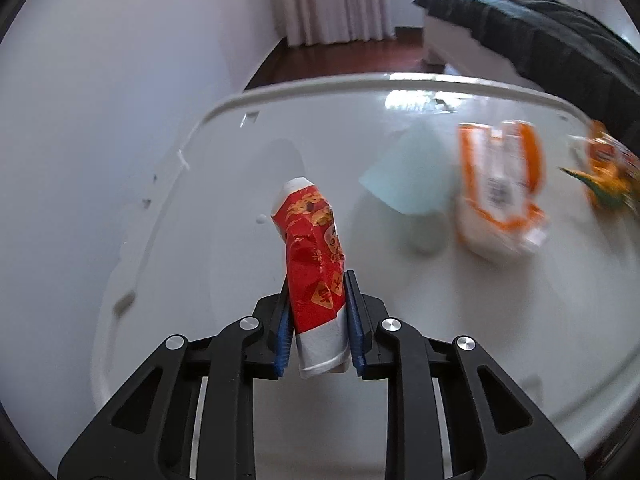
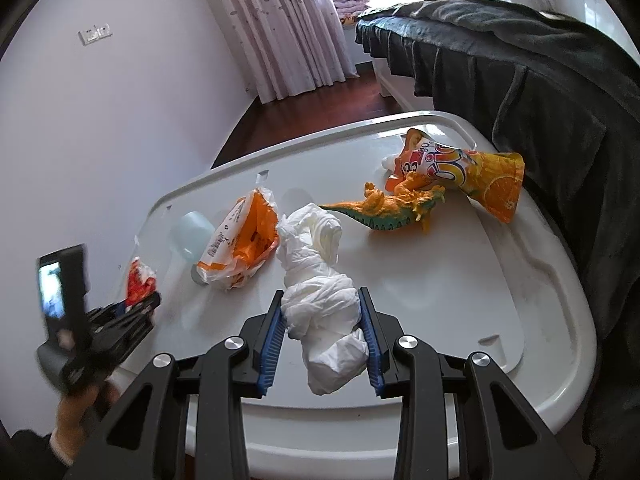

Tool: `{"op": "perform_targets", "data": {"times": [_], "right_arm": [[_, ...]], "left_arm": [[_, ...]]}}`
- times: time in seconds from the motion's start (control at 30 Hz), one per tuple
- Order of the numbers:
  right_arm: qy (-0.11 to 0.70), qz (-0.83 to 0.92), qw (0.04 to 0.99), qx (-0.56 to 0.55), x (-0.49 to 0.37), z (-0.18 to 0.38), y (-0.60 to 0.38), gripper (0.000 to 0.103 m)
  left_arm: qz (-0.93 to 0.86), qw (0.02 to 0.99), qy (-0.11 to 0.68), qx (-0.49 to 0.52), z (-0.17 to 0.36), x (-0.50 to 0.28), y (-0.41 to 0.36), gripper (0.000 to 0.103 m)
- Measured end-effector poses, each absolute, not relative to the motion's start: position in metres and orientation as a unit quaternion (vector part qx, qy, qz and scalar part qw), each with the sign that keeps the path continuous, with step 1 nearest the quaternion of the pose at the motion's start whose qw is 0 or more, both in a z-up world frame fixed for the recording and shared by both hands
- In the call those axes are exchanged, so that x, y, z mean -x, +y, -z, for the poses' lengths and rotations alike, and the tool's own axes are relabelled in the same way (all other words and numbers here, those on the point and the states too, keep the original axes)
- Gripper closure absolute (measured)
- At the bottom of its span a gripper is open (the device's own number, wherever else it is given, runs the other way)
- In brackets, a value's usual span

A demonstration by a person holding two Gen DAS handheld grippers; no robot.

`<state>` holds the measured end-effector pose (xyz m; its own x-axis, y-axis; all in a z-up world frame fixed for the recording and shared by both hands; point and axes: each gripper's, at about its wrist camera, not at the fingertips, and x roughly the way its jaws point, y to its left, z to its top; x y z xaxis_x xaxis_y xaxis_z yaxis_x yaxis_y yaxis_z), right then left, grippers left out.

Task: Collect trash
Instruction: 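Move both tools over the bin and open them, dropping tube and tissue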

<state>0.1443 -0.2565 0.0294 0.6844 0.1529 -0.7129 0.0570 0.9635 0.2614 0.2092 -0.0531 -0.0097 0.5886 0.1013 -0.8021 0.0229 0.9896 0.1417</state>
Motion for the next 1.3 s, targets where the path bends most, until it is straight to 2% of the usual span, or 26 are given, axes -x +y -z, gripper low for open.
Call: {"op": "perform_targets", "data": {"times": [0.33, 0.63, 0.9, 1.13, 1.3], "right_arm": [[0.398, -0.032, 0.911, -0.109, -0.137, -0.024, -0.24, 0.068], [0.34, -0.087, 0.936, -0.03, -0.046, -0.026, -0.196, 0.068], [0.415, -0.071, 0.907, -0.03, 0.033, 0.03, -0.174, 0.068], [0.493, -0.053, 0.868, -0.02, 0.039, 0.068, -0.164, 0.068], [0.506, -0.051, 0.861, -0.02, 0.038, 0.076, -0.163, 0.068]], "left_arm": [[0.038, 0.902, 0.425, -0.064, -0.03, -0.097, -0.061, 0.081], [0.059, 0.888, 0.454, -0.044, -0.007, -0.009, -0.048, 0.081], [0.078, 0.853, 0.513, -0.05, 0.042, 0.039, -0.04, 0.081], [0.053, 0.807, 0.588, -0.008, 0.088, 0.029, -0.014, 0.081], [0.051, 0.804, 0.593, -0.006, 0.093, 0.027, -0.011, 0.081]]}}
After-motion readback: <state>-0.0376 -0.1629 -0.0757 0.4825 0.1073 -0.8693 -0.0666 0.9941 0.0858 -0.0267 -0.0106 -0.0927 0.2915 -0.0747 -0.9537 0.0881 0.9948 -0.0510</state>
